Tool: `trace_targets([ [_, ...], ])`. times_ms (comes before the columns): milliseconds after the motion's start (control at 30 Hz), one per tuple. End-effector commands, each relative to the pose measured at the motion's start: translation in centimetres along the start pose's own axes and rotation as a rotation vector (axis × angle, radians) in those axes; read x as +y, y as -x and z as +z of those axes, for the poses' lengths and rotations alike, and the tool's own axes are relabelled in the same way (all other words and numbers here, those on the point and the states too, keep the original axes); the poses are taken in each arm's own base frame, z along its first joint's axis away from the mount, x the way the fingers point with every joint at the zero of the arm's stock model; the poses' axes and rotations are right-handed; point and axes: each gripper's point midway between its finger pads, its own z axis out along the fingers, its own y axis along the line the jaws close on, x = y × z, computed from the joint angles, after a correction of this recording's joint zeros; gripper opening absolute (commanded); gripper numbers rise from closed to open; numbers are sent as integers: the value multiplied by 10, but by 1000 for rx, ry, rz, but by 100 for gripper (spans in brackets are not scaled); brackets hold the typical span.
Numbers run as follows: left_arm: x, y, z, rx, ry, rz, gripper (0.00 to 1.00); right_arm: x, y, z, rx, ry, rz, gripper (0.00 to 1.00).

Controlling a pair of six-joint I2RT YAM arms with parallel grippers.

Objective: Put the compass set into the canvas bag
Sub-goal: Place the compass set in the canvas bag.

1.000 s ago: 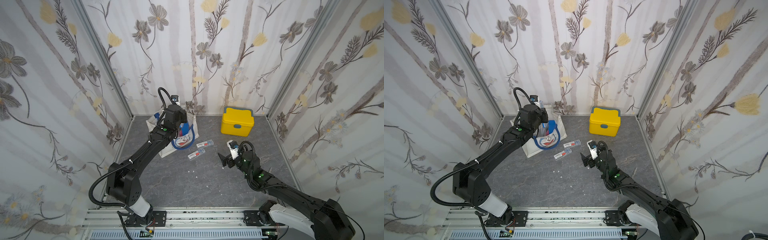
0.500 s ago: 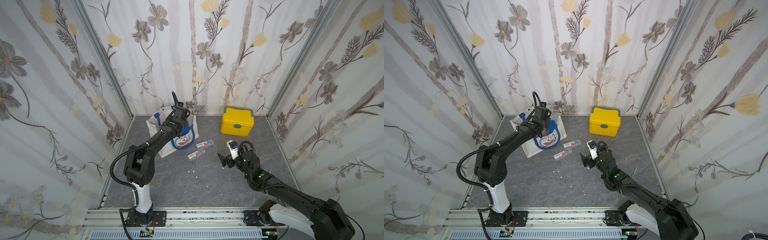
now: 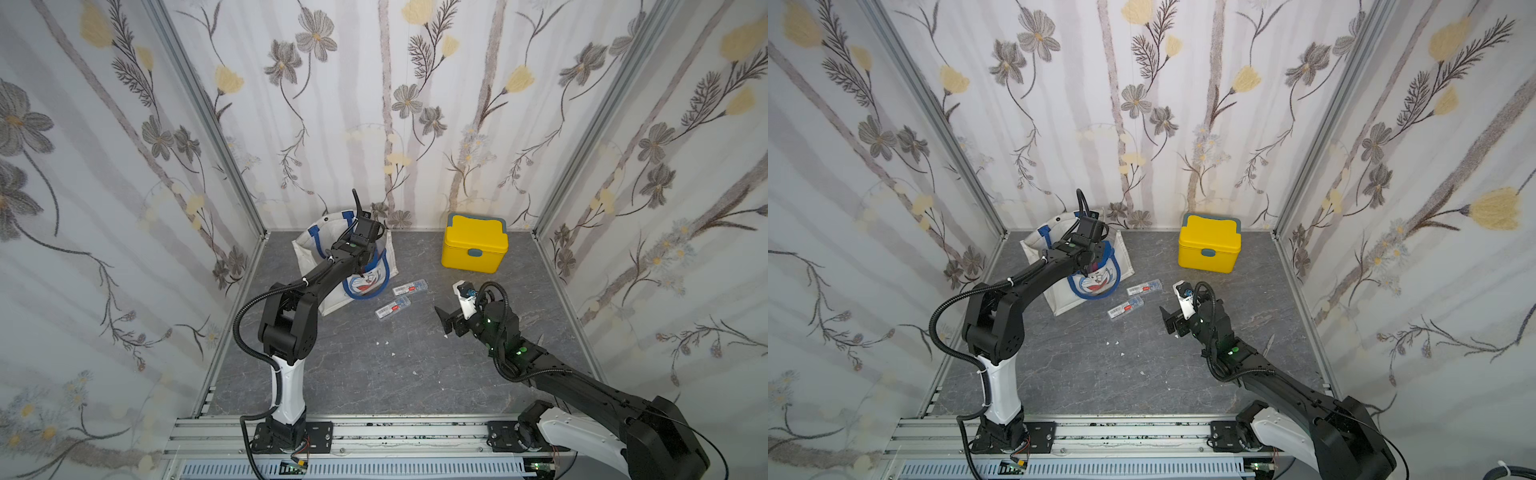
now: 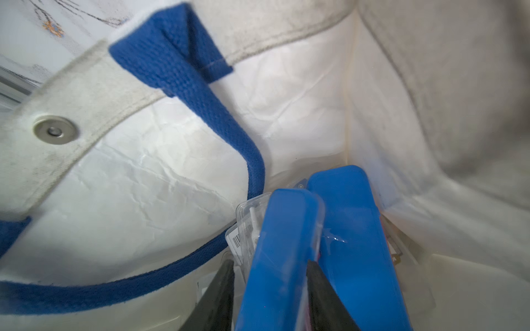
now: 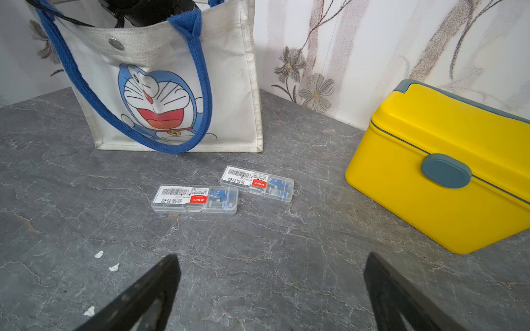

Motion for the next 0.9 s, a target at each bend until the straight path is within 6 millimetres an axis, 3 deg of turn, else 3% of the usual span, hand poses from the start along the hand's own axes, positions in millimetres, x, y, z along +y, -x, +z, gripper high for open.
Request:
trace_targets([
  [0, 5, 12, -11, -40, -2, -40, 45, 1, 11, 1, -38, 5, 6, 100],
  [200, 14, 29, -33, -106, -12, -87, 63, 1, 12, 3, -33, 9, -1, 99],
  [433, 16, 55, -79, -235, -124, -181, 67, 2, 8, 10, 1, 12, -30, 99],
  [600, 4, 67, -130, -385, -349, -261, 71, 17, 3, 19, 41, 98, -88, 100],
  [733, -13, 59, -165, -476, -561, -308, 76, 34, 5, 24, 29, 196, -144, 99],
  [867, -26, 52, -197, -533, -745, -362, 92, 48, 7, 34, 51, 277, -218, 99],
])
